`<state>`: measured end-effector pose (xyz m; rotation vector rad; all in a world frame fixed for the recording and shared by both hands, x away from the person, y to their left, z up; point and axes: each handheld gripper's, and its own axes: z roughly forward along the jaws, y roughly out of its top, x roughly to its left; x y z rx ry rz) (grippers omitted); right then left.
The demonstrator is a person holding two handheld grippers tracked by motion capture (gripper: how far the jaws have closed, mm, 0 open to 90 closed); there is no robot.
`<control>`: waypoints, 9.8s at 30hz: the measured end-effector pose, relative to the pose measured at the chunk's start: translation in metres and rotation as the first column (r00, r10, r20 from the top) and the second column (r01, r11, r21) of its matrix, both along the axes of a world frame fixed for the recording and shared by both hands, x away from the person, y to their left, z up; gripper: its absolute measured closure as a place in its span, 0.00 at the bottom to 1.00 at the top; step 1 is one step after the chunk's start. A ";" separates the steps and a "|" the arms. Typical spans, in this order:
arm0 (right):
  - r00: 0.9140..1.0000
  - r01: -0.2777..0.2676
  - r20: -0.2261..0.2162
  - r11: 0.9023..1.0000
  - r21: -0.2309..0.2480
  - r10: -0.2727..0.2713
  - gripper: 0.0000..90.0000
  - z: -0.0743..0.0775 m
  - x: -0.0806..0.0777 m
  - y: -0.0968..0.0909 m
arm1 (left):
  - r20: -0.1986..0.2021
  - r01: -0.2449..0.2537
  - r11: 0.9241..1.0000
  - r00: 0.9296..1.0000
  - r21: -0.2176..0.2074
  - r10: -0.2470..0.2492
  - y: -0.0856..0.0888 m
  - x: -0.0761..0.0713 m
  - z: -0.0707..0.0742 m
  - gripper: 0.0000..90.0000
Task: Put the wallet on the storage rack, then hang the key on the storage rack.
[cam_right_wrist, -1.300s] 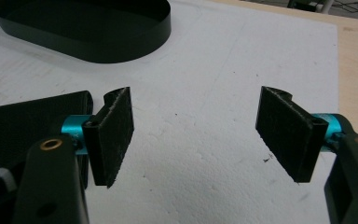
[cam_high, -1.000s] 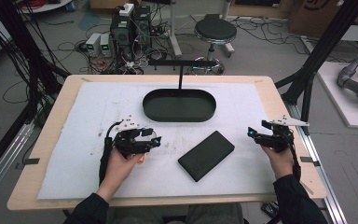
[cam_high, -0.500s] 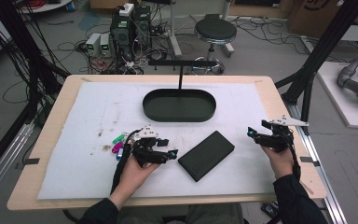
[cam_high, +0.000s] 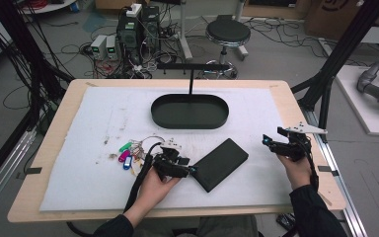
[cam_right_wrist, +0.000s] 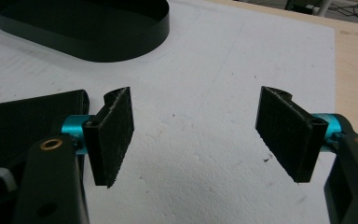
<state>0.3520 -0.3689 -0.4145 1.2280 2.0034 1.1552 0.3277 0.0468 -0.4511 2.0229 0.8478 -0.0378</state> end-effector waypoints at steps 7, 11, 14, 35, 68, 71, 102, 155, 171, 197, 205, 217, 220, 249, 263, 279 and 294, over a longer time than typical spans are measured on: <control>1.000 -0.001 0.006 1.000 -0.002 0.001 0.31 0.000 0.000 0.001 | -0.032 0.018 1.000 0.999 -0.010 -0.018 -0.005 -0.004 -0.001 0.67; 1.000 -0.005 0.005 1.000 -0.003 0.005 0.31 0.000 0.000 0.003 | 0.010 0.017 1.000 1.000 -0.006 -0.017 -0.005 -0.008 -0.001 0.72; 1.000 -0.009 0.008 1.000 -0.007 0.009 0.31 0.000 0.000 0.004 | 0.054 0.031 1.000 0.998 0.006 -0.031 -0.005 -0.010 0.000 0.77; 0.995 -0.086 0.063 0.995 0.057 0.082 0.32 0.007 -0.005 0.010 | 0.516 0.148 0.988 0.843 0.046 -0.150 0.023 -0.012 0.048 0.89; 0.748 -0.664 -0.021 0.748 0.000 0.664 0.72 -0.005 0.000 0.081 | 0.547 0.355 0.935 0.784 -0.004 -0.295 0.061 -0.018 0.047 0.81; 0.717 -0.697 -0.015 0.717 -0.010 0.696 0.79 -0.004 -0.003 0.081 | 0.509 0.309 0.950 0.825 -0.040 -0.247 0.064 -0.013 0.044 0.65; 0.708 -0.705 -0.037 0.709 0.010 0.705 0.77 -0.005 -0.015 0.079 | 0.368 0.329 0.944 0.874 0.033 -0.318 0.049 -0.004 0.024 0.81; 0.970 -0.218 0.129 0.973 0.071 0.207 0.43 0.008 -0.005 0.021 | 0.573 0.010 1.000 0.820 -0.007 -0.004 0.060 0.089 0.081 0.82; 0.969 -0.219 0.133 0.973 0.068 0.208 0.44 0.007 -0.004 0.022 | 0.573 -0.027 0.999 0.818 -0.027 0.038 0.045 0.124 0.059 0.82; 0.967 -0.232 0.122 0.971 0.063 0.223 0.44 0.005 -0.002 0.024 | 0.506 -0.116 0.993 0.855 -0.031 0.116 0.042 0.150 0.024 0.81; 0.967 -0.235 0.121 0.970 0.060 0.226 0.44 0.005 -0.002 0.025 | 0.470 -0.146 0.989 0.875 0.021 0.120 0.041 0.150 0.021 0.78; 0.967 -0.235 0.121 0.970 0.061 0.226 0.44 0.005 -0.001 0.025 | 0.445 -0.206 0.977 0.881 0.054 0.161 0.043 0.148 0.024 0.44; 0.967 -0.234 0.120 0.970 0.062 0.226 0.44 0.005 -0.001 0.025 | 0.444 -0.207 0.977 0.881 0.054 0.162 0.045 0.146 0.028 0.39; 0.970 -0.217 0.126 0.974 0.069 0.208 0.43 0.006 -0.003 0.022 | 0.476 -0.144 0.989 0.871 0.016 0.119 0.081 0.072 0.066 0.28; 0.973 -0.204 0.125 0.977 0.065 0.195 0.42 0.006 -0.002 0.022 | 0.510 -0.185 0.983 0.845 -0.010 0.164 0.117 0.021 0.063 0.28; 0.979 -0.174 0.125 0.982 0.079 0.164 0.42 0.007 -0.006 0.012 | 0.506 -0.203 0.976 0.836 -0.073 0.212 0.138 0.010 0.058 0.30; 0.980 -0.162 0.132 0.984 0.078 0.151 0.42 0.007 -0.007 0.006 | 0.466 -0.183 0.975 0.857 -0.128 0.222 0.148 0.011 0.054 0.34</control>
